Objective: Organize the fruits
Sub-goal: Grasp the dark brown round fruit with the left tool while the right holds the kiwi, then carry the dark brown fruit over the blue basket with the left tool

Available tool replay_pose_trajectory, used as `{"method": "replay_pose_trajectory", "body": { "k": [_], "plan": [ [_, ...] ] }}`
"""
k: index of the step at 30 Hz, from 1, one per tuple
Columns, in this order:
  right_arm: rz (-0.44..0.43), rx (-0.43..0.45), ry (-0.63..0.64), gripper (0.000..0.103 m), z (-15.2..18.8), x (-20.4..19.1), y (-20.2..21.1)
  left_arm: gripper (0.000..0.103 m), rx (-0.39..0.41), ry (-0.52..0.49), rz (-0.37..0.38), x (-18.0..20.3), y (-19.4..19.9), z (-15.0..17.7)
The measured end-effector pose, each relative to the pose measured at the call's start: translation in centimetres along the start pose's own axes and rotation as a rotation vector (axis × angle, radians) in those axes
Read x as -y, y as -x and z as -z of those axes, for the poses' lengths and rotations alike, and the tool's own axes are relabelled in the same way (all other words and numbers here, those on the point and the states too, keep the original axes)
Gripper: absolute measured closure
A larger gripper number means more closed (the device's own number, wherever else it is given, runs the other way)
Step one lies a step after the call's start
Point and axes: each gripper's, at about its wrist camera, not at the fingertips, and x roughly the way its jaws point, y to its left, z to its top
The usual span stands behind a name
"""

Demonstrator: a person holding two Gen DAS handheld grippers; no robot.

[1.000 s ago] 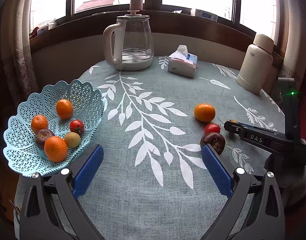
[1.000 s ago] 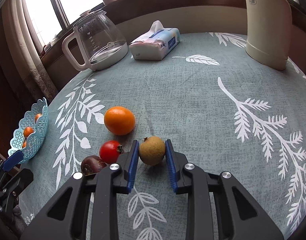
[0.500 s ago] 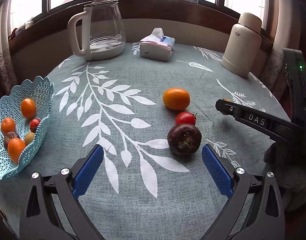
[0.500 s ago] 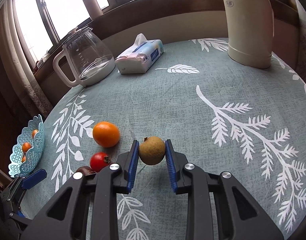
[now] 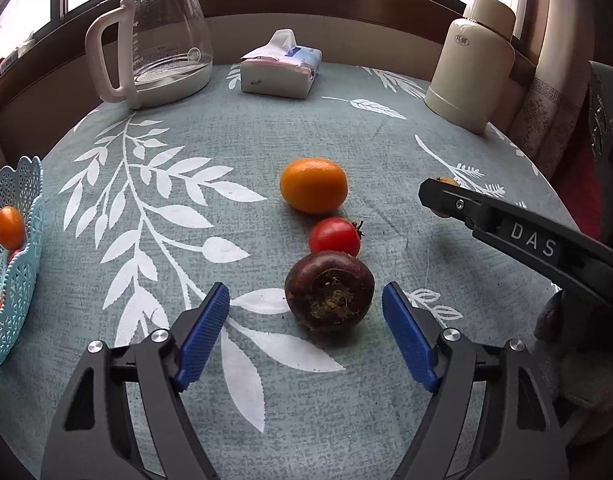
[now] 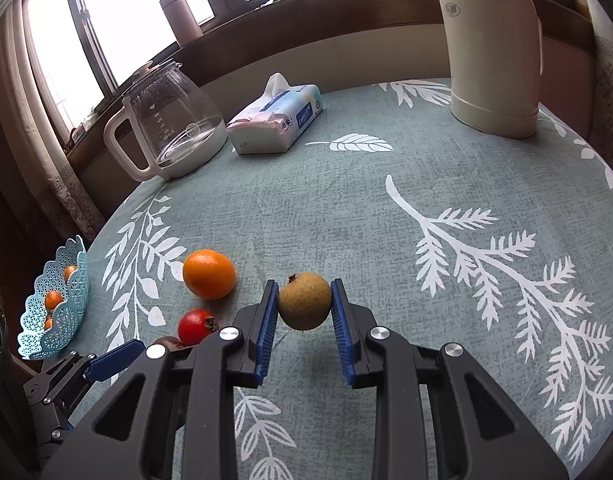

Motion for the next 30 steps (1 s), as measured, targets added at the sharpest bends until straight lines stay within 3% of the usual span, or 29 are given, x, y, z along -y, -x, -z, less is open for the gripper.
{"method": "replay_pose_trajectory", "body": {
  "k": [4,13,30],
  "plan": [
    [-0.001,-0.002,0.002,0.076,0.0,0.0,0.0,0.032,0.002,-0.006,0.008,0.2,-0.2,0.1],
    [-0.005,0.004,0.001,0.076,0.1,-0.1,-0.1,0.057,0.018,-0.025,0.036,0.7,-0.1,0.4],
    [-0.032,0.057,0.030,0.076,0.3,-0.6,1.3,0.057,0.047,0.056,0.020,-0.8,1.1,1.4]
  ]
}}
